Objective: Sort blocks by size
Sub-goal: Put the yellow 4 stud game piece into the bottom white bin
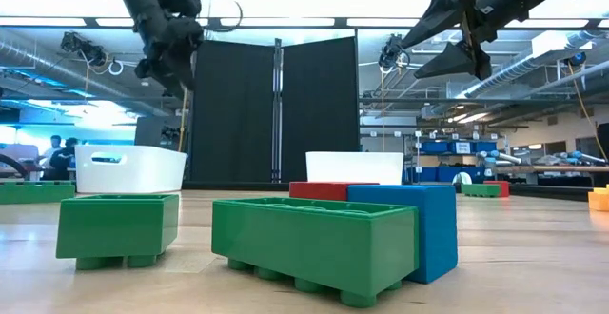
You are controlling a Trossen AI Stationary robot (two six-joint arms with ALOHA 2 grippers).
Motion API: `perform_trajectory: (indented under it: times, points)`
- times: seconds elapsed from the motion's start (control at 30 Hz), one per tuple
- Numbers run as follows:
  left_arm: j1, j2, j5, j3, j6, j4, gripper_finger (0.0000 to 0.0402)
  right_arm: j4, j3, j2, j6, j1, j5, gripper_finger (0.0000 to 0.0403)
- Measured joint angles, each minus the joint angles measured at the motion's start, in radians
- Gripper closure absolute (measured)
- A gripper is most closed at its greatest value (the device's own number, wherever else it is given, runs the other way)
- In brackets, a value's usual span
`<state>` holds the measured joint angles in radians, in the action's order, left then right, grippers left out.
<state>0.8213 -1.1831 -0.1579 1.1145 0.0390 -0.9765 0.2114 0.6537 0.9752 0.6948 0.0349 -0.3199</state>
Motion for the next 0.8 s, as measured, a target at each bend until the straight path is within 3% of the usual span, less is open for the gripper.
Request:
perform_trajectory:
  times: [0.6,0.8]
  points:
    - [-0.382,0.015,0.117,0.000,0.308,0.065,0.0183,0.000,0.000,0.000,-0.062,0.000,0.000,0.0100]
    - [-0.512,0.015,0.151,0.000,0.330,0.156,0.0183,0.000,0.000,0.000,-0.059,0.000,0.000,0.0099]
